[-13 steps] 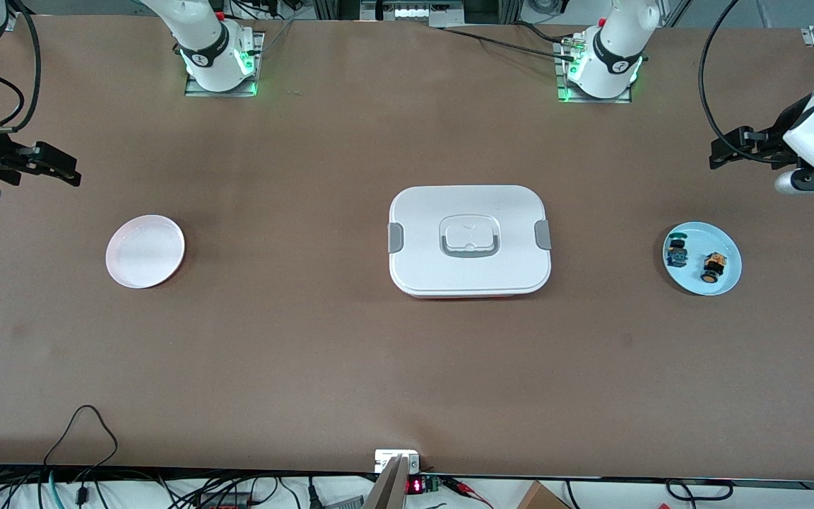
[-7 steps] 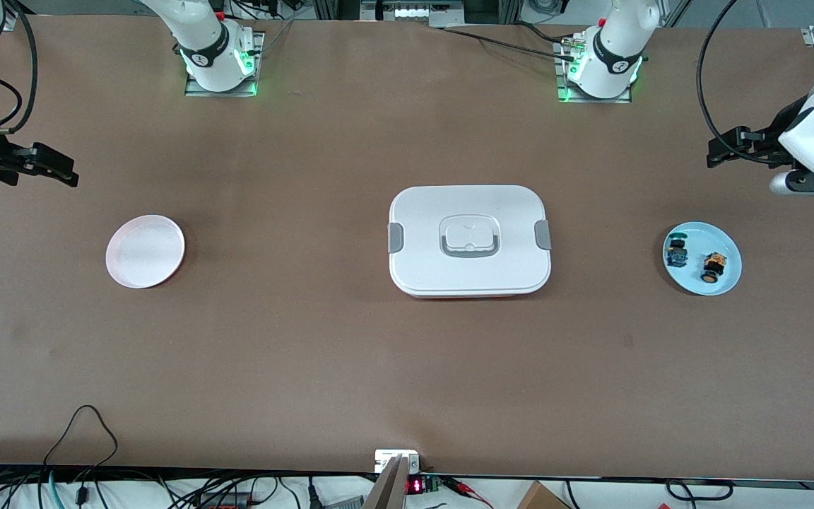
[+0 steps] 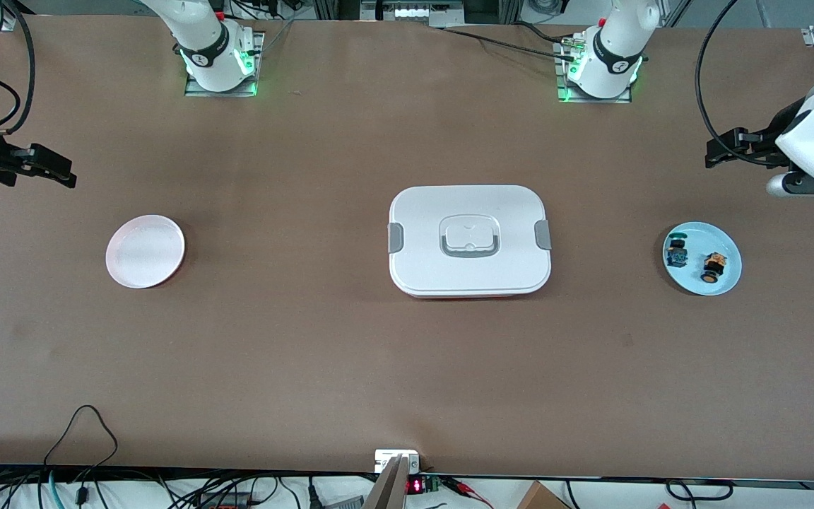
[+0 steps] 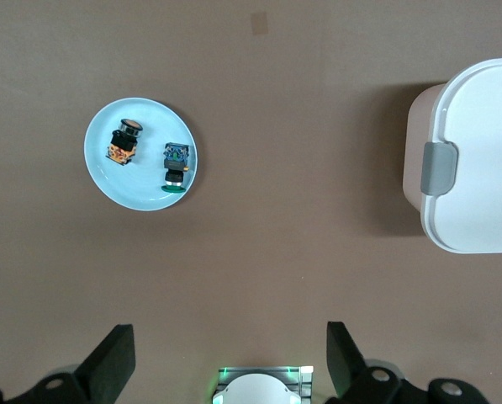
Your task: Transfer orange switch to right arm and place
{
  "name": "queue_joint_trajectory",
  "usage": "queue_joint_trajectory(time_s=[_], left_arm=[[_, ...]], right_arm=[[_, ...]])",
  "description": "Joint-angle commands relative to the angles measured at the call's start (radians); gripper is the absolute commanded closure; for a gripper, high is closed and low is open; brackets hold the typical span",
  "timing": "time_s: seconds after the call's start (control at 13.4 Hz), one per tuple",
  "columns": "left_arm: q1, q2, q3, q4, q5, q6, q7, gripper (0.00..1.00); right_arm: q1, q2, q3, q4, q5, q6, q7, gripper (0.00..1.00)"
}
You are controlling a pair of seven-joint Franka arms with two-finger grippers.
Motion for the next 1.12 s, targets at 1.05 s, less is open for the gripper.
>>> queue_joint_trajectory(time_s=[1.05], left_arm=[[0.007,0.079,-0.007,0.017,0.021,-0.071,0.086,0.00]], right_arm=[[0.001,0.000,0.010,0.012,0.000,0.001,0.010,0.00]])
